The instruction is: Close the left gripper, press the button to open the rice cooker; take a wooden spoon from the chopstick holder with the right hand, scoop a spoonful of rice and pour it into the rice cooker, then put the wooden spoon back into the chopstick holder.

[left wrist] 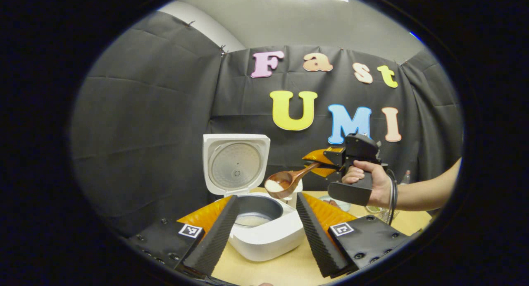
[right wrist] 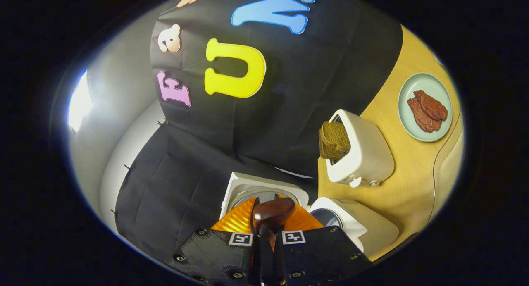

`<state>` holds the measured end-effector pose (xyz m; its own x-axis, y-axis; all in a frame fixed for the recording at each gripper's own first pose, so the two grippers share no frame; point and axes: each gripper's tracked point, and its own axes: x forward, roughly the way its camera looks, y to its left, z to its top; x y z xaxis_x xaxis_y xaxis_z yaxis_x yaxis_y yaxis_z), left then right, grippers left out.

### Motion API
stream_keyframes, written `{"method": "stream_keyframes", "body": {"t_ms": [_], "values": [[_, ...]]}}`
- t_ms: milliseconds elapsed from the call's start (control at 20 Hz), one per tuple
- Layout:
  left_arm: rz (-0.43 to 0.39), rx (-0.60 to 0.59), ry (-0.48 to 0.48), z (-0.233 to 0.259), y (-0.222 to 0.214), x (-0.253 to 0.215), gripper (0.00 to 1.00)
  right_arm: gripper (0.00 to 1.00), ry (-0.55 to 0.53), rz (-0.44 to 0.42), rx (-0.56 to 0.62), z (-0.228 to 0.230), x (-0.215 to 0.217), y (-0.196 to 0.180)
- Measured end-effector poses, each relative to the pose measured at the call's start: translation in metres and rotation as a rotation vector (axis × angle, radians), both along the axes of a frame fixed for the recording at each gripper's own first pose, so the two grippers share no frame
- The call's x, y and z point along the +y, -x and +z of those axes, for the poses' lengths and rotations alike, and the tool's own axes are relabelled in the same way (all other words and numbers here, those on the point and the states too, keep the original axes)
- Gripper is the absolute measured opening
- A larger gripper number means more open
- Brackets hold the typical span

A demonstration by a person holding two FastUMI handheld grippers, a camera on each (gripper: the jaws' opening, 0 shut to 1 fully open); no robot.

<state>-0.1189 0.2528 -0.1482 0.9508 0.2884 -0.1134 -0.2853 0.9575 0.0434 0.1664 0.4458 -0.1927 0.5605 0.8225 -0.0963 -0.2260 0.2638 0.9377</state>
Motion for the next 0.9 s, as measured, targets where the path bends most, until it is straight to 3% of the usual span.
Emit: {"method": "stream_keyframes", "body": {"t_ms": [300,900], "values": [[0.009,0.016,0.018,-0.011,0.002,0.011,0.94,0.11,0.054,0.034,0.0,-0.021,0.031,-0.008],[0.033,0.018,0.009,-0.013,0.004,0.007,0.96,0.11,0.352,0.111,-0.148,-0.062,0.062,-0.007]]}}
